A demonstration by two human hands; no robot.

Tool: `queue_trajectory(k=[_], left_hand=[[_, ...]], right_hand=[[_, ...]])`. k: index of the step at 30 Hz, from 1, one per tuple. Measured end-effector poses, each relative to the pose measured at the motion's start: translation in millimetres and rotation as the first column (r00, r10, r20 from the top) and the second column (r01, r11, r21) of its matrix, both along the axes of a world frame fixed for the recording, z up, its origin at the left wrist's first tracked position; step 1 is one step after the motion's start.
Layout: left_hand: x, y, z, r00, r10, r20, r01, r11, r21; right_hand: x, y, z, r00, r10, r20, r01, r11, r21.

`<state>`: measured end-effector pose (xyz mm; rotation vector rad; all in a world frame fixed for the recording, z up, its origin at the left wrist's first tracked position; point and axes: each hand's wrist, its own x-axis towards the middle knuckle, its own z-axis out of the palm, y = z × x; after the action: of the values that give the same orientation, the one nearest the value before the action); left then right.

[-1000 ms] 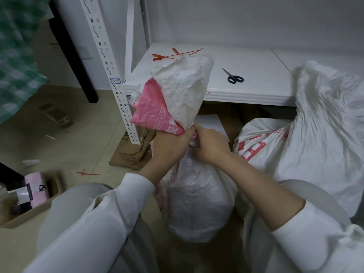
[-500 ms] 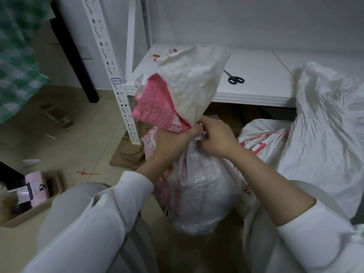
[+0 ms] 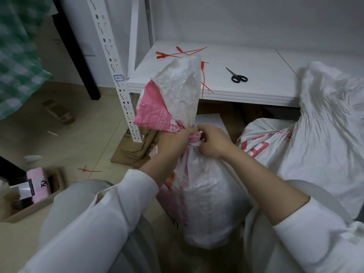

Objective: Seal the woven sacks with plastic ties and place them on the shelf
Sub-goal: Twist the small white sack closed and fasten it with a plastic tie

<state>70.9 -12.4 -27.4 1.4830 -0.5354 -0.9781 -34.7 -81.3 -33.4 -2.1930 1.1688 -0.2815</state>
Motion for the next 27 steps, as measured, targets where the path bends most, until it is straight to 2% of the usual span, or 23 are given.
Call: queue_trajectory(k=[7, 13, 16, 18, 21, 27], left_hand=[[4.9, 3.0, 7.9, 0.996, -0.02, 0.086, 0.023, 0.999, -0.028], [8.1, 10.4, 19.7, 0.979, -0.189, -0.075, 0.179, 0.976, -0.123], [9.6, 10.1, 19.0, 0.958, -0.226, -0.177, 0.21, 0.972, -0.105], [11.9, 7.8, 15.6, 0.944, -0.204, -0.259, 0.195, 0.979, -0.06], [14.7, 4.7, 12.2, 0.95, -0.14, -0.28, 0.138, 0.99, -0.03], [8.7, 3.9, 6.8, 0.935, -0.006, -0.355, 0.009, 1.0, 0.007]], right_hand=[[4.2, -4.3, -7.7, 0.991, -0.032, 0.13, 0.026, 0.998, 0.051], [-4.4, -9.5, 2.6, 0.961, -0.053, 0.27, 0.007, 0.986, 0.165], [-5.7, -7.9, 8.0, 0.959, -0.015, 0.284, -0.023, 0.991, 0.133], [-6.1, -8.3, 7.2, 0.959, -0.029, 0.281, -0.02, 0.985, 0.17], [-5.1, -9.6, 0.7, 0.959, -0.083, 0.27, 0.014, 0.969, 0.247], [-4.4, -6.7, 2.9, 0.975, -0.087, 0.204, 0.037, 0.97, 0.24]])
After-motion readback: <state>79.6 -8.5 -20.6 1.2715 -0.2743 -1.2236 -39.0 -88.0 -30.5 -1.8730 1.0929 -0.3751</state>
